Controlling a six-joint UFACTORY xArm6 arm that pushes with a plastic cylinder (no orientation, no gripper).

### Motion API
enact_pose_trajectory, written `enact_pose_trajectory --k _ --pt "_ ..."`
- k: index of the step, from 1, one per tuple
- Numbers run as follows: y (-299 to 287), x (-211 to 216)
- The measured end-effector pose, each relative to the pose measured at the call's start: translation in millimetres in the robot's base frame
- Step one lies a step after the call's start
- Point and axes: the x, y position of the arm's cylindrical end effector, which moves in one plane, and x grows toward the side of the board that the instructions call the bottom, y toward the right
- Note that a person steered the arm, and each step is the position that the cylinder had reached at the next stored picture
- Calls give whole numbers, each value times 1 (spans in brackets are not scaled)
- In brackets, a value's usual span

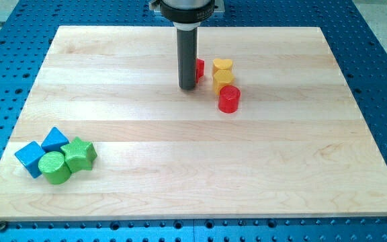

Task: Separate the blue blocks

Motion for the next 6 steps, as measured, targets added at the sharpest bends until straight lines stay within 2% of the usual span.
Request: enact_pose_trajectory --k 1,2,3,5,6 --pt "7 56" --pt "75 117" --pt "128 99" --pt "116 81" --pt "132 66"
